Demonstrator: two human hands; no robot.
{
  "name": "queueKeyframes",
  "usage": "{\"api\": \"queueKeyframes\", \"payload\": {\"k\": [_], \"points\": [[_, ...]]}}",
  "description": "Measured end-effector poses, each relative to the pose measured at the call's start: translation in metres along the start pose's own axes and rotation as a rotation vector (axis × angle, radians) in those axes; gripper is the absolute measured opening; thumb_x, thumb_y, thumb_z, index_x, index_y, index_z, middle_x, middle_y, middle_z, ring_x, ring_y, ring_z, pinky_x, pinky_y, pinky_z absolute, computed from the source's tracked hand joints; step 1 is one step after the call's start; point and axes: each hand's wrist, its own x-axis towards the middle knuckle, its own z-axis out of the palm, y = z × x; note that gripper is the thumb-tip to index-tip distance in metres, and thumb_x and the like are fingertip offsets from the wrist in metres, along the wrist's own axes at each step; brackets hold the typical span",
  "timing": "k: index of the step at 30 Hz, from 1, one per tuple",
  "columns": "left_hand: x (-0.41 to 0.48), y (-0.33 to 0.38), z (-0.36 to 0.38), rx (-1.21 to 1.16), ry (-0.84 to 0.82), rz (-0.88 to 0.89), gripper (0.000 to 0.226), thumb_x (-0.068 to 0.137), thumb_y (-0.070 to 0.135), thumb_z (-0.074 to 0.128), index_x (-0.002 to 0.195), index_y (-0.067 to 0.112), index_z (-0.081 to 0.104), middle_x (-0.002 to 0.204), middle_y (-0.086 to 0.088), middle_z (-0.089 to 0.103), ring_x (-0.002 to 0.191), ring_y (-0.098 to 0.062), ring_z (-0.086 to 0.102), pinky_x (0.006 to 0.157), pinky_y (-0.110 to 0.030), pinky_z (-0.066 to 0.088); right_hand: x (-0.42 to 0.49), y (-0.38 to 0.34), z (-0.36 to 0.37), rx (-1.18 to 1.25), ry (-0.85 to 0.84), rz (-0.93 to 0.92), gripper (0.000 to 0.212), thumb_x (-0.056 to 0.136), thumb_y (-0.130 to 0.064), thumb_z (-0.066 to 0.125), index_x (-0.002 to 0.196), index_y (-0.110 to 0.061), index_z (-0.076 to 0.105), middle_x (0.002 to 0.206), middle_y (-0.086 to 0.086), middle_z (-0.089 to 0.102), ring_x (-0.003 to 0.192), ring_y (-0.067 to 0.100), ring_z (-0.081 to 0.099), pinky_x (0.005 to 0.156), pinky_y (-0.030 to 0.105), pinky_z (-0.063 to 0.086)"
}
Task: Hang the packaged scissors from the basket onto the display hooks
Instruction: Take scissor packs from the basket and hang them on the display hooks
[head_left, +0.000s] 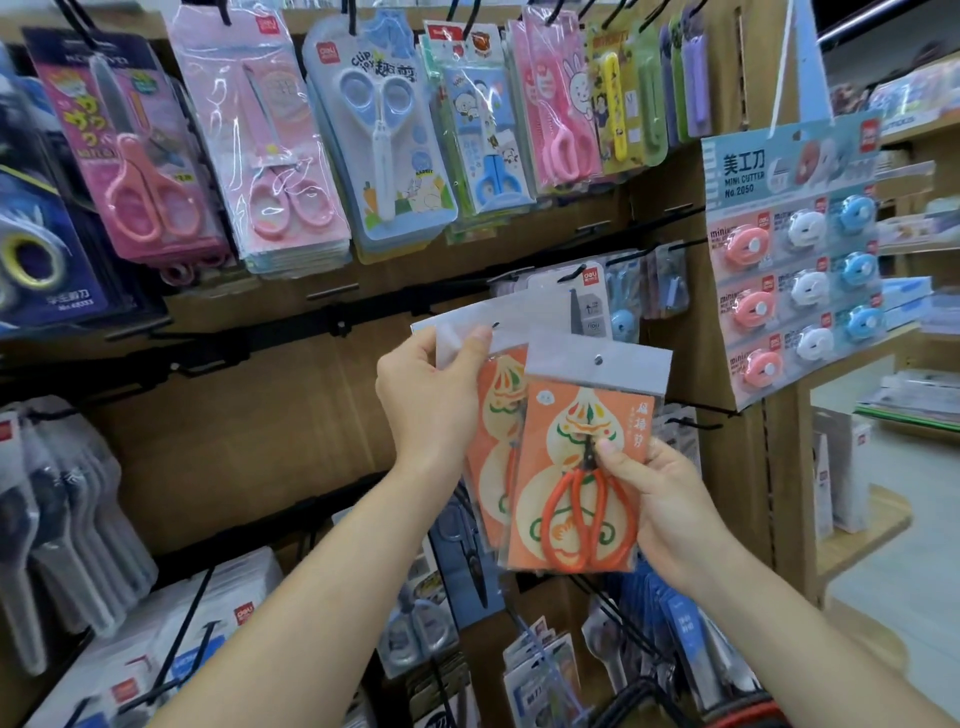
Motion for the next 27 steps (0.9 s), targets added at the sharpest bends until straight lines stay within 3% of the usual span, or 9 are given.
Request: {"api": "queueKeyframes", "payload": {"k": [3, 8, 13, 15, 19, 21, 23, 25, 27], "points": [[0.006, 0.000, 0.005, -0.012, 0.031, -0.053, 0.044, 0.090, 0.034, 0.078, 0.075, -0.004, 0.062, 0.077, -0.024, 0.069, 0.081, -0.048, 0.069, 0.067, -0.063, 0.058, 0.000, 0.003, -0.001, -0.019, -0.002, 0.022, 0.028, 0.099, -0.013, 0.061, 0.126, -0.007, 0.066, 0.118, 0.016, 0.075, 0.104, 0.033, 0.075, 0.078, 0.041, 0.064], [0.010, 0.006, 0.009, -0.005, 0.041, -0.103, 0.023, 0.092, 0.024, 0.078, 0.071, 0.015, 0.073, 0.076, -0.008, 0.076, 0.080, -0.032, 0.076, 0.073, -0.056, 0.062, 0.001, 0.001, 0.001, -0.010, 0.027, 0.011, 0.027, 0.100, -0.013, 0.059, 0.126, -0.008, 0.066, 0.116, 0.014, 0.076, 0.104, 0.033, 0.075, 0.080, 0.044, 0.064], [0.015, 0.004, 0.012, -0.006, 0.052, -0.114, 0.030, 0.090, 0.021, 0.079, 0.073, -0.002, 0.069, 0.076, -0.020, 0.072, 0.074, -0.037, 0.073, 0.062, -0.049, 0.059, -0.002, 0.003, -0.004, -0.035, 0.066, 0.024, 0.027, 0.101, -0.017, 0.060, 0.126, -0.011, 0.066, 0.115, 0.011, 0.077, 0.104, 0.031, 0.075, 0.091, 0.051, 0.059], [0.017, 0.004, 0.012, 0.033, 0.041, -0.095, 0.026, 0.090, 0.021, 0.079, 0.074, 0.002, 0.072, 0.076, -0.016, 0.073, 0.071, -0.031, 0.073, 0.060, -0.043, 0.058, -0.001, 0.003, -0.004, -0.048, 0.071, 0.026, 0.026, 0.101, -0.019, 0.061, 0.126, -0.012, 0.066, 0.115, 0.011, 0.077, 0.104, 0.031, 0.075, 0.093, 0.053, 0.058], [0.025, -0.004, 0.008, 0.134, 0.060, -0.100, 0.032, 0.090, 0.028, 0.077, 0.062, 0.014, 0.068, 0.069, -0.009, 0.072, 0.075, -0.033, 0.072, 0.069, -0.051, 0.061, 0.003, 0.006, -0.001, -0.072, 0.086, 0.006, 0.025, 0.100, -0.019, 0.063, 0.123, -0.011, 0.067, 0.113, 0.011, 0.078, 0.102, 0.032, 0.076, 0.090, 0.052, 0.059], [0.027, -0.013, 0.005, 0.273, 0.074, -0.009, 0.031, 0.090, 0.034, 0.075, 0.067, 0.016, 0.066, 0.067, 0.002, 0.068, 0.075, -0.024, 0.069, 0.075, -0.046, 0.059, 0.007, 0.010, -0.001, -0.113, 0.131, -0.032, 0.024, 0.099, -0.020, 0.065, 0.120, -0.011, 0.068, 0.109, 0.010, 0.079, 0.098, 0.031, 0.077, 0.088, 0.051, 0.060], [0.021, -0.018, 0.000, 0.383, 0.105, 0.180, 0.014, 0.089, 0.033, 0.077, 0.091, 0.022, 0.068, 0.085, 0.017, 0.065, 0.087, -0.010, 0.062, 0.081, -0.030, 0.051, 0.011, 0.014, -0.007, -0.185, 0.205, -0.094, 0.020, 0.098, -0.021, 0.067, 0.116, -0.012, 0.070, 0.105, 0.007, 0.080, 0.095, 0.028, 0.078, 0.085, 0.050, 0.061], [0.015, -0.025, -0.006, 0.462, 0.170, 0.435, 0.027, 0.086, 0.024, 0.080, 0.106, 0.014, 0.065, 0.101, 0.008, 0.060, 0.093, -0.011, 0.056, 0.078, -0.018, 0.043, 0.015, 0.015, -0.020, -0.265, 0.283, -0.150, 0.015, 0.098, -0.021, 0.068, 0.111, -0.014, 0.071, 0.101, 0.003, 0.080, 0.092, 0.025, 0.078, 0.083, 0.049, 0.062], [0.009, -0.033, -0.011, 0.600, 0.213, 0.719, 0.024, 0.085, 0.017, 0.081, 0.103, 0.009, 0.068, 0.104, -0.008, 0.058, 0.096, -0.019, 0.051, 0.079, -0.023, 0.041, 0.020, 0.016, -0.036, -0.368, 0.355, -0.209, 0.008, 0.098, -0.022, 0.069, 0.104, -0.019, 0.072, 0.097, 0.000, 0.080, 0.091, 0.021, 0.077, 0.083, 0.048, 0.063]]}}
